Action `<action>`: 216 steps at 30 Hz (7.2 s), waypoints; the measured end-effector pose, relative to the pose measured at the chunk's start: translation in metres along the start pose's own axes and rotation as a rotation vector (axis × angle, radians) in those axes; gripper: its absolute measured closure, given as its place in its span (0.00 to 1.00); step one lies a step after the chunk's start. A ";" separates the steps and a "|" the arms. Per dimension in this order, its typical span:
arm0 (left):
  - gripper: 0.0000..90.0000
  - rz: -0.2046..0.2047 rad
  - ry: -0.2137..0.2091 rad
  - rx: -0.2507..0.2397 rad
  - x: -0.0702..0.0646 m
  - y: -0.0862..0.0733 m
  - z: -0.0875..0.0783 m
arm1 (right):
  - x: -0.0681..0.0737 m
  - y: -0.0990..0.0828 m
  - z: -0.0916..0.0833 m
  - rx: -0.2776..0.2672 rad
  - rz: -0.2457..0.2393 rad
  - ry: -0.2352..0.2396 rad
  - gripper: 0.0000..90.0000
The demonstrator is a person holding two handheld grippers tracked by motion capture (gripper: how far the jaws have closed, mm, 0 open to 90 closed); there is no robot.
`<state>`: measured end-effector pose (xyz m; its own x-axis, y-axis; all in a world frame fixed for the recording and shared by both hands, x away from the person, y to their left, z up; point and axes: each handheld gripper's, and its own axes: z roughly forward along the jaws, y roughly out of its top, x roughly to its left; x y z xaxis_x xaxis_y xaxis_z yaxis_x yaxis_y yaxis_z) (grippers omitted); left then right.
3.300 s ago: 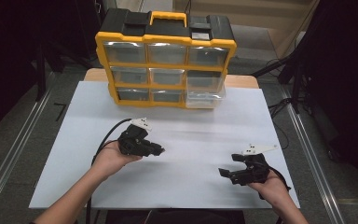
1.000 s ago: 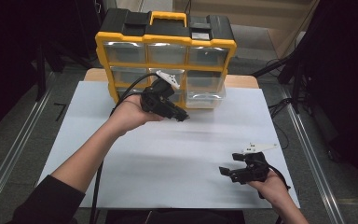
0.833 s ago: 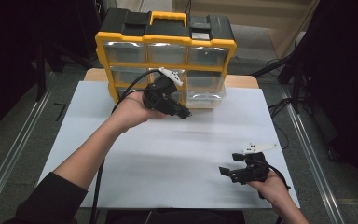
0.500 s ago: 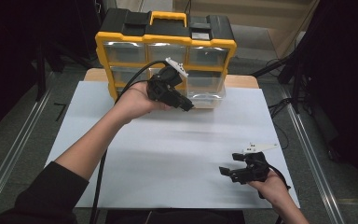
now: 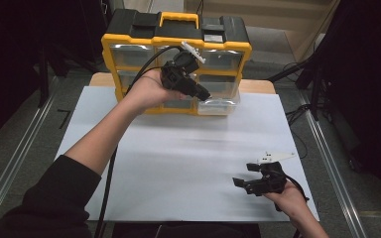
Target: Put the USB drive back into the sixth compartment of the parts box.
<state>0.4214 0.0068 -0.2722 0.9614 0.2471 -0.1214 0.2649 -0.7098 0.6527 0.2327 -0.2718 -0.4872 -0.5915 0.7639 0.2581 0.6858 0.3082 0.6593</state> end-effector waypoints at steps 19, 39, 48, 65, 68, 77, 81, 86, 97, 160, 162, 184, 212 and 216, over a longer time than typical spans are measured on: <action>0.89 -0.042 0.045 -0.042 0.031 0.011 0.016 | 0.001 -0.001 -0.001 -0.006 -0.002 0.005 0.16; 0.89 -0.043 0.065 -0.037 0.033 0.018 0.045 | 0.001 -0.006 -0.005 -0.007 0.015 0.001 0.16; 0.65 -0.063 0.050 -0.070 0.030 0.013 0.033 | -0.001 -0.005 -0.004 -0.008 0.009 0.005 0.16; 0.46 -0.089 0.004 -0.072 0.011 -0.027 0.000 | 0.001 0.002 0.001 -0.002 -0.009 0.007 0.16; 0.44 -0.094 -0.001 -0.072 0.008 -0.032 -0.003 | 0.000 0.003 0.001 -0.004 -0.010 0.007 0.16; 0.41 -0.123 -0.019 -0.101 0.009 -0.058 -0.007 | -0.001 0.004 0.002 -0.005 -0.009 0.007 0.16; 0.41 -0.120 -0.018 -0.100 0.007 -0.067 -0.006 | -0.001 0.004 0.002 0.000 -0.012 0.006 0.16; 0.41 -0.124 -0.021 -0.103 0.004 -0.080 -0.002 | -0.001 0.004 0.002 0.000 -0.008 0.007 0.16; 0.40 -0.155 -0.012 -0.096 0.007 -0.101 0.008 | -0.001 0.004 0.003 0.003 -0.007 0.003 0.16; 0.36 -0.292 0.030 -0.097 -0.025 -0.232 0.017 | -0.001 0.003 0.003 0.005 -0.008 -0.006 0.16; 0.36 -0.301 0.040 -0.103 -0.027 -0.239 0.015 | -0.001 0.003 0.003 0.006 -0.011 -0.008 0.16; 0.32 -0.338 0.085 -0.088 -0.042 -0.278 0.007 | -0.002 0.002 0.003 0.006 -0.011 -0.013 0.16; 0.32 -0.372 0.166 -0.103 -0.054 -0.324 -0.012 | -0.002 0.002 0.003 0.011 -0.014 -0.018 0.16; 0.32 -0.373 0.169 -0.097 -0.054 -0.324 -0.011 | -0.002 0.002 0.003 0.012 -0.014 -0.017 0.16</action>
<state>0.2833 0.2306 -0.4691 0.7730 0.5856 -0.2439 0.5765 -0.4880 0.6554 0.2364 -0.2709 -0.4890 -0.5936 0.7692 0.2365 0.6826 0.3256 0.6543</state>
